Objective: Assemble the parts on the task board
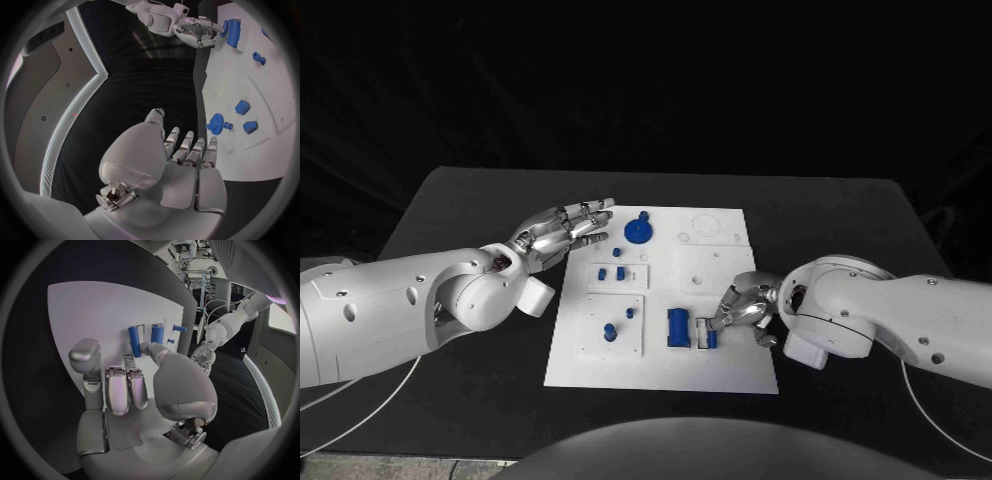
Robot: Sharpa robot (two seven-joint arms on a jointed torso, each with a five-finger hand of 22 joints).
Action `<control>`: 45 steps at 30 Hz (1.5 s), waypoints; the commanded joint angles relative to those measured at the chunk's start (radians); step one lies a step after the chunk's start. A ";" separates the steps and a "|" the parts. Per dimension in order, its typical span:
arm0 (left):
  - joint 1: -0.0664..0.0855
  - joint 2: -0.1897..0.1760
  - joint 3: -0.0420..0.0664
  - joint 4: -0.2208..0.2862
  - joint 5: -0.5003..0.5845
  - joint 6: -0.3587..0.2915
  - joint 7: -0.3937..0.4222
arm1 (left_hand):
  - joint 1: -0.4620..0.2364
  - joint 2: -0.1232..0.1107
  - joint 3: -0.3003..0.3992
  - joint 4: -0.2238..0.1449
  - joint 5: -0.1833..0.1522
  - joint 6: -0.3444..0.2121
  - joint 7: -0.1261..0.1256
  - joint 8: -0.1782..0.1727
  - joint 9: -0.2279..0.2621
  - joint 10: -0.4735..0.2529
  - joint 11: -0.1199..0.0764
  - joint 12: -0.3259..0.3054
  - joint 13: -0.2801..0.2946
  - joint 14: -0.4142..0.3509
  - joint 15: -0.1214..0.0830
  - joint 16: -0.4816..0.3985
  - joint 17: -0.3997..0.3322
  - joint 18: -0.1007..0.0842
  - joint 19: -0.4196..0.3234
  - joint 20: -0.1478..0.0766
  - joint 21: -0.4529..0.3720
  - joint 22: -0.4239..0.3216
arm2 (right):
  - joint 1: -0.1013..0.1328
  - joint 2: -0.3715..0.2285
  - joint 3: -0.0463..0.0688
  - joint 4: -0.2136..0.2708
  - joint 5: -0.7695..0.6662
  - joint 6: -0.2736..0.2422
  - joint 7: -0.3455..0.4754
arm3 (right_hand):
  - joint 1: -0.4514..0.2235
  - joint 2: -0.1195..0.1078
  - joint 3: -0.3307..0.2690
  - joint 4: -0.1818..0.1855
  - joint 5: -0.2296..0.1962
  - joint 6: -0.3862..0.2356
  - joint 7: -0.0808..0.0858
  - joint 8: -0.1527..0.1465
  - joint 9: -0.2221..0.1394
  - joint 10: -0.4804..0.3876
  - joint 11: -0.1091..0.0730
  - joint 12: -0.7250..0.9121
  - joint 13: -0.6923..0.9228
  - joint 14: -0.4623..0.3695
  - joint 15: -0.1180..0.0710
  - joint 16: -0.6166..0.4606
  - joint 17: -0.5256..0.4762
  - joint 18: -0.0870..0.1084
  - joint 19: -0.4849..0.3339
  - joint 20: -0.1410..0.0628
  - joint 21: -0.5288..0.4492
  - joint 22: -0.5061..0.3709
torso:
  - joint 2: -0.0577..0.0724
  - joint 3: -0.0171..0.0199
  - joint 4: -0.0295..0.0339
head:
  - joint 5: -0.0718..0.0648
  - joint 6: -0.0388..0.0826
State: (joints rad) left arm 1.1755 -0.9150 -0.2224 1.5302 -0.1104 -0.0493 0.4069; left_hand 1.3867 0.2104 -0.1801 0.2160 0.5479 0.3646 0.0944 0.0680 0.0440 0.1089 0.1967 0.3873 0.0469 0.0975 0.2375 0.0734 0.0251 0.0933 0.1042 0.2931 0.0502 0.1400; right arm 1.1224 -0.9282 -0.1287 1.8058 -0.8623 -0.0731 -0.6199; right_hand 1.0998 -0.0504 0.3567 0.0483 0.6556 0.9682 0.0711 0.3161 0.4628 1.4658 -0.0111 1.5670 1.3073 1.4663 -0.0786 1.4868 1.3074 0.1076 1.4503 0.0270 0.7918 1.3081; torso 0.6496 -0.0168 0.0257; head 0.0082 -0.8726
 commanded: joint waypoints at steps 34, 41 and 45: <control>-0.001 0.010 0.000 -0.005 -0.006 0.024 -0.020 | 0.012 0.002 0.000 -0.004 0.005 -0.002 0.000 0.002 0.000 0.003 0.008 -0.004 0.000 0.006 0.000 0.006 0.001 -0.008 0.006 0.001 0.005 -0.002 | -0.001 0.023 0.000 -0.013 -0.008 0.021 -0.001 | -0.080 0.011 -0.004 0.002 -0.230 -0.021 -0.015 0.057 0.069 0.105 -0.007 0.004 0.264 0.072 -0.005 0.001 0.082 0.017 -0.003 -0.004 -0.025 0.094 | -0.001 -0.0002 0.0002 | 0.004 0.000; -0.001 0.012 0.000 -0.006 -0.006 0.026 -0.022 | 0.012 0.002 0.000 -0.004 0.005 -0.002 0.000 0.002 0.000 0.003 0.008 -0.004 0.000 0.006 0.000 0.006 0.001 -0.008 0.006 0.001 0.005 -0.002 | -0.001 0.026 0.000 -0.016 -0.012 0.033 -0.004 | -0.135 0.003 -0.054 0.046 -0.340 -0.027 -0.010 0.060 0.079 0.105 -0.003 0.004 0.264 0.072 -0.001 0.000 0.079 0.018 -0.002 0.000 -0.029 0.093 | 0.000 -0.0003 -0.0001 | 0.005 0.000; -0.001 0.012 0.000 -0.006 -0.006 0.027 -0.023 | 0.012 0.002 0.000 -0.004 0.005 -0.002 0.000 0.002 0.000 0.003 0.008 -0.004 0.000 0.006 0.000 0.006 0.001 -0.008 0.006 0.001 0.005 -0.002 | -0.001 0.026 0.000 -0.017 -0.012 0.037 -0.004 | -0.149 0.000 -0.079 0.061 -0.375 -0.029 -0.009 0.061 0.082 0.105 -0.002 0.004 0.264 0.071 -0.001 0.000 0.078 0.018 -0.002 0.000 -0.032 0.092 | 0.000 -0.0001 -0.0001 | 0.006 0.000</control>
State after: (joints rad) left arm 1.1753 -0.9050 -0.2225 1.5235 -0.1105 -0.0451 0.3790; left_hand 1.3867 0.2104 -0.1801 0.2160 0.5479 0.3645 0.0944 0.0680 0.0439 0.1125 0.2003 0.3873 0.0468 0.0974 0.2375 0.0734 0.0250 0.0933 0.1041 0.2931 0.0502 0.1391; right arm 1.1220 -0.9038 -0.1285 1.7882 -0.8648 -0.0564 -0.6229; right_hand 0.9587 -0.0469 0.2832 0.1089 0.2868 0.9437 0.0557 0.3794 0.5443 1.4643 -0.0209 1.5670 1.3077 1.4664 -0.0787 1.4863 1.3073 0.1076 1.4503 0.0270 0.7633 1.3076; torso 0.6494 -0.0170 0.0257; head 0.0139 -0.8726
